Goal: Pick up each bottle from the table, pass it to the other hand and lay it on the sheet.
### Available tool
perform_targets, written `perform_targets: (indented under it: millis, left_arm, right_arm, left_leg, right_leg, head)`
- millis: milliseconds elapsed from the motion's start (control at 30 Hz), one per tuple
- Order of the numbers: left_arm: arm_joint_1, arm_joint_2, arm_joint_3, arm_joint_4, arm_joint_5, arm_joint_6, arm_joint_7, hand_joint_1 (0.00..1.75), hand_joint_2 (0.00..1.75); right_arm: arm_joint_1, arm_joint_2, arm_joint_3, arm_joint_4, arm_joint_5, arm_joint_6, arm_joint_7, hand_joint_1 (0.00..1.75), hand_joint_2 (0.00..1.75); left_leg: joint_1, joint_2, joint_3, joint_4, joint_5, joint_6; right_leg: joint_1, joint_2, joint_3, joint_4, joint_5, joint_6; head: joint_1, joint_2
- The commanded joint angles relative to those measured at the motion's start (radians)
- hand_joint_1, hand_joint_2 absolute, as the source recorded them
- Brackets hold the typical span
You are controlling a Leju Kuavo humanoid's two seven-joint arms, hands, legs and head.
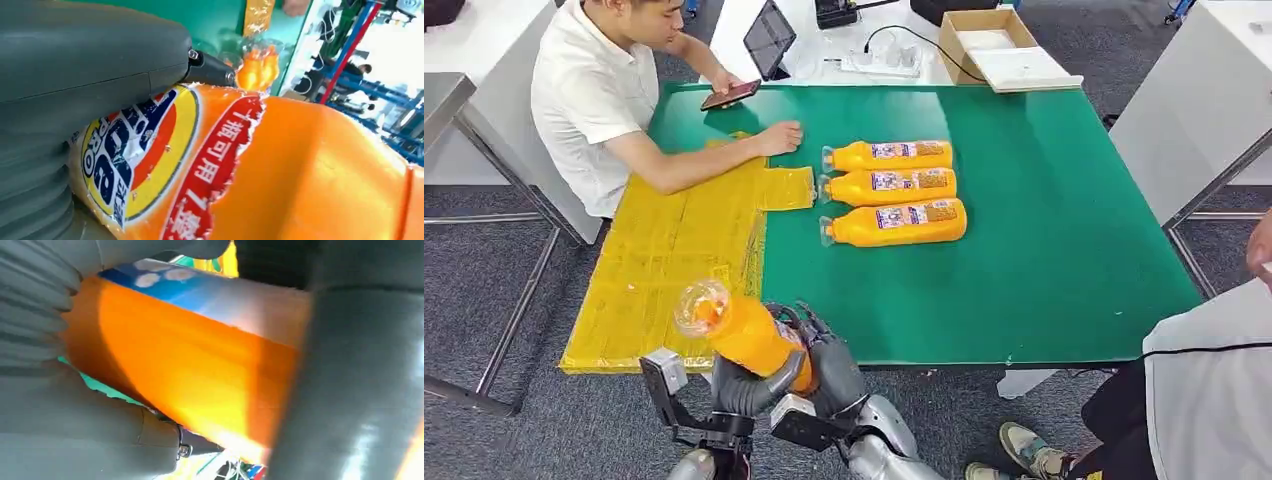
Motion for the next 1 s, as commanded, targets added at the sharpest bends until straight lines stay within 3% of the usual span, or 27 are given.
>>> perform_targets:
  millis: [33, 267, 300, 333, 367, 400, 467, 567, 633, 800, 867, 1000]
  left_arm:
    - [-0.011, -0.007, 0.092, -0.023, 0.126, -0.002, 0.071, 1.75, 1.75]
    - [-0.018, 0.009, 0.123, 0.000, 0.084, 0.075, 0.087, 1.75, 1.75]
    - [-0.044, 0.038, 0.110, 0.038, -0.032, 0.170, 0.067, 1.75, 1.75]
    - [-0.085, 0.077, 0.093, 0.109, -0.266, 0.368, 0.004, 1.75, 1.75]
    - [-0.109, 0.069, 0.131, 0.158, -0.399, 0.479, -0.051, 1.75, 1.75]
    - [-0.135, 0.028, 0.246, 0.216, -0.580, 0.477, -0.055, 1.75, 1.75]
    - [-0.186, 0.025, 0.325, 0.273, -0.729, 0.479, -0.027, 1.75, 1.75]
    - [-0.262, -0.003, 0.482, 0.316, -1.279, 0.479, 0.070, 1.75, 1.75]
    - [-0.337, 0.024, 0.438, 0.409, -1.530, 0.479, 0.196, 1.75, 1.75]
    - [-0.363, 0.026, 0.418, 0.446, -1.557, 0.479, 0.228, 1.75, 1.75]
    - [-0.448, 0.058, 0.341, 0.587, -1.592, 0.463, 0.311, 1.75, 1.75]
    - [-0.660, 0.078, 0.278, 0.919, -1.586, 0.293, 0.422, 1.75, 1.75]
  right_arm:
    - [0.039, -0.003, 0.063, 0.031, -0.025, -0.027, -0.049, 0.00, 0.00]
    - [0.063, -0.017, 0.062, 0.007, -0.027, -0.071, -0.066, 0.00, 0.00]
    - [0.074, -0.021, 0.059, -0.008, -0.021, -0.108, -0.080, 0.00, 0.00]
    - [0.089, -0.031, 0.061, -0.031, -0.010, -0.151, -0.094, 0.00, 0.00]
    - [0.095, -0.036, 0.065, -0.045, 0.003, -0.178, -0.109, 0.00, 0.00]
    - [0.107, -0.039, 0.060, -0.069, 0.001, -0.187, -0.116, 0.00, 0.00]
    - [0.128, -0.041, 0.049, -0.113, -0.003, -0.210, -0.134, 0.00, 0.00]
    - [0.157, -0.046, 0.045, -0.188, -0.004, -0.251, -0.151, 0.00, 0.00]
    - [0.167, -0.053, 0.048, -0.225, -0.011, -0.246, -0.151, 0.00, 0.00]
    - [0.169, -0.056, 0.047, -0.232, -0.014, -0.244, -0.151, 0.00, 0.00]
    - [0.161, -0.055, 0.052, -0.228, -0.030, -0.214, -0.151, 0.00, 0.00]
    - [0.166, -0.032, 0.044, -0.227, -0.057, -0.152, -0.147, 0.00, 0.00]
  left_leg:
    - [0.002, 0.000, 0.005, -0.001, -0.002, -0.002]
    - [0.001, -0.001, 0.002, 0.000, -0.001, -0.001]
    - [0.000, -0.001, 0.002, -0.001, 0.000, -0.001]
    - [0.001, 0.000, 0.005, -0.002, -0.001, -0.002]
    - [0.001, 0.000, 0.003, -0.001, -0.001, -0.002]
    - [0.001, -0.002, 0.003, -0.002, 0.000, -0.001]
    - [0.001, -0.001, 0.005, -0.003, 0.000, -0.002]
    - [0.002, -0.003, 0.003, -0.001, 0.001, -0.002]
    - [0.002, -0.003, 0.003, -0.001, 0.001, -0.002]
    - [0.001, 0.000, 0.006, -0.001, 0.000, -0.002]
    - [0.001, 0.001, 0.006, -0.002, -0.001, -0.002]
    - [0.001, -0.004, 0.003, 0.000, 0.001, -0.002]
  right_leg:
    - [0.002, -0.001, 0.005, -0.001, -0.002, -0.002]
    - [0.001, -0.002, 0.003, -0.001, -0.001, -0.002]
    - [0.001, -0.001, 0.002, -0.001, -0.001, -0.001]
    - [0.001, -0.001, 0.005, -0.001, -0.002, -0.002]
    - [0.001, -0.001, 0.004, -0.001, -0.001, -0.002]
    - [0.001, -0.003, 0.004, -0.002, -0.001, -0.002]
    - [0.001, -0.003, 0.005, -0.002, -0.001, -0.002]
    - [0.002, -0.004, 0.003, -0.001, -0.001, -0.002]
    - [0.002, -0.003, 0.004, -0.001, -0.001, -0.002]
    - [0.002, -0.004, 0.006, -0.001, -0.001, -0.003]
    - [0.001, -0.003, 0.006, -0.001, -0.001, -0.003]
    - [0.002, -0.008, 0.004, 0.000, -0.001, -0.002]
  head:
    - [0.001, 0.000]
    - [0.001, 0.000]
    - [0.001, 0.000]
    - [0.001, 0.000]
    - [0.001, 0.000]
    - [0.001, 0.000]
    - [0.001, 0.000]
    - [0.001, 0.000]
    - [0.001, 0.000]
    - [0.001, 0.000]
    - [0.001, 0.000]
    - [0.001, 0.000]
